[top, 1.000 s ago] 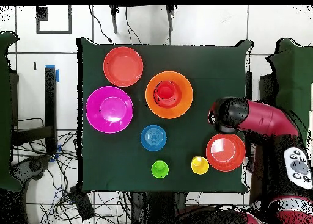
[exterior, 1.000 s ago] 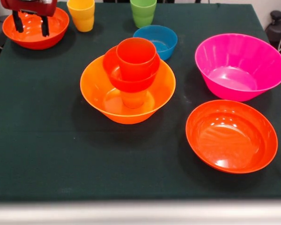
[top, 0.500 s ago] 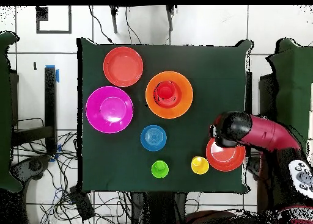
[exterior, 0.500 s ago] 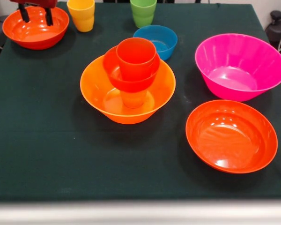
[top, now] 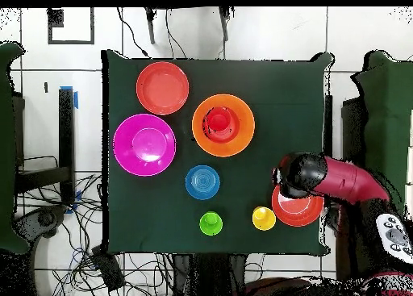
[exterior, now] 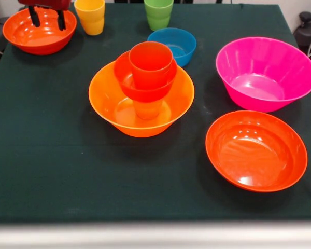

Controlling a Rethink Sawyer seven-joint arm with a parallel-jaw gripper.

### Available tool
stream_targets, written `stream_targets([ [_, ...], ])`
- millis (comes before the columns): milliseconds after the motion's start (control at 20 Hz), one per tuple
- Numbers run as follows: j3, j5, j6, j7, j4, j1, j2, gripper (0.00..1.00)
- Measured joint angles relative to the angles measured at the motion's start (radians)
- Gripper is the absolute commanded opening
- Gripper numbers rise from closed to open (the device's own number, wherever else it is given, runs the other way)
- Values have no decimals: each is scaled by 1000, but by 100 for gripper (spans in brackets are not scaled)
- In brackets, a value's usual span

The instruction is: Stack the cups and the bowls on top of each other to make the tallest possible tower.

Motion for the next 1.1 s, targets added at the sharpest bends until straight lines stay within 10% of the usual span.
stream_targets([
  [1100,-2,0,-107,0,15,0,25,100],
])
